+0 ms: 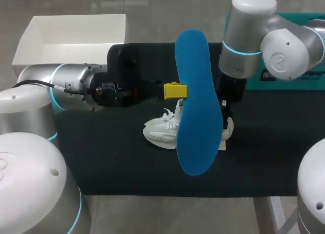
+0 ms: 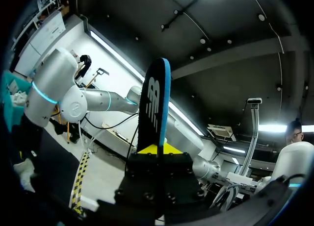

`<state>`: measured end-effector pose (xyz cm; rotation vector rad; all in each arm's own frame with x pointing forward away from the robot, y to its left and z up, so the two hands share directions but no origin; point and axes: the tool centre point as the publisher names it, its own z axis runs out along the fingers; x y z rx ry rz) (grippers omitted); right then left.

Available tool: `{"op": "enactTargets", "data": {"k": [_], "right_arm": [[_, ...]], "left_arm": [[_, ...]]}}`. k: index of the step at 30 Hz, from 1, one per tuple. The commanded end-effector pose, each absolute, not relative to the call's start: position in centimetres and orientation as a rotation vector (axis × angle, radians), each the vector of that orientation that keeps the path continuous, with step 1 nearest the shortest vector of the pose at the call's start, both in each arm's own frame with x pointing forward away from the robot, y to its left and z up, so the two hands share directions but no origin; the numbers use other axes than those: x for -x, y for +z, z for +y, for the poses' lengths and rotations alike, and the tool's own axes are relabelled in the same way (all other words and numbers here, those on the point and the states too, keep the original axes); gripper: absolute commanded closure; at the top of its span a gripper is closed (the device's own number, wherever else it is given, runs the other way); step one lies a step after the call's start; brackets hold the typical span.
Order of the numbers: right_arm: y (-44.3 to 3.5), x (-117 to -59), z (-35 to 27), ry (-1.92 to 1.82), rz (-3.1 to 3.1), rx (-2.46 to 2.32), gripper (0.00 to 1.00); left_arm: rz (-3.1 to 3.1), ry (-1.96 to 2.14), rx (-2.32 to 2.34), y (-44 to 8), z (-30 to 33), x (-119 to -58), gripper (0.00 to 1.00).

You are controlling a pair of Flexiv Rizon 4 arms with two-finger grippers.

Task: Take the shoe out of the shoebox, open the shoe tongue, remove and reinsert the insole, then place the shoe into the shoebox

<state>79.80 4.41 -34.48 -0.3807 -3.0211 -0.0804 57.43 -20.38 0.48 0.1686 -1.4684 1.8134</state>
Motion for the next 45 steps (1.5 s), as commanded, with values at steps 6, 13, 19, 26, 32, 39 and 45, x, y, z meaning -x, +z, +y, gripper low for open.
{"op": "enactTargets", "data": {"k": [6,13,19,26,32,39,45], "right_arm": [[-34.7,-79.8,4.2,-0.09,-3.022,0.38,0.0],[-34.7,-79.8,4.2,-0.09,-3.022,0.38,0.0],[-34.1,-79.8,4.1,-0.068,-3.04,0.37,0.0],[-31.5,-80.1,3.8,0.004,-3.094,0.328,0.0],[-30.0,-79.8,4.2,0.013,-3.118,0.277,0.0],[-29.9,-79.6,4.3,-0.008,-3.112,0.241,0.0],[-29.9,-79.6,4.3,-0.008,-3.112,0.241,0.0]], "left_arm": [[-1.466,1.815,-0.167,0.4,-20.5,-57.4,1.0],[-1.466,1.815,-0.167,0.4,-20.5,-57.4,1.0],[-1.466,1.815,-0.167,0.4,-20.5,-57.4,1.0],[-1.466,1.815,-0.167,0.4,-20.5,-57.4,1.0],[-1.466,1.815,-0.167,0.4,-20.5,-57.4,1.0],[-1.466,1.815,-0.167,0.4,-20.5,-57.4,1.0],[-1.466,1.815,-0.167,0.4,-20.5,-57.4,1.0]]}}
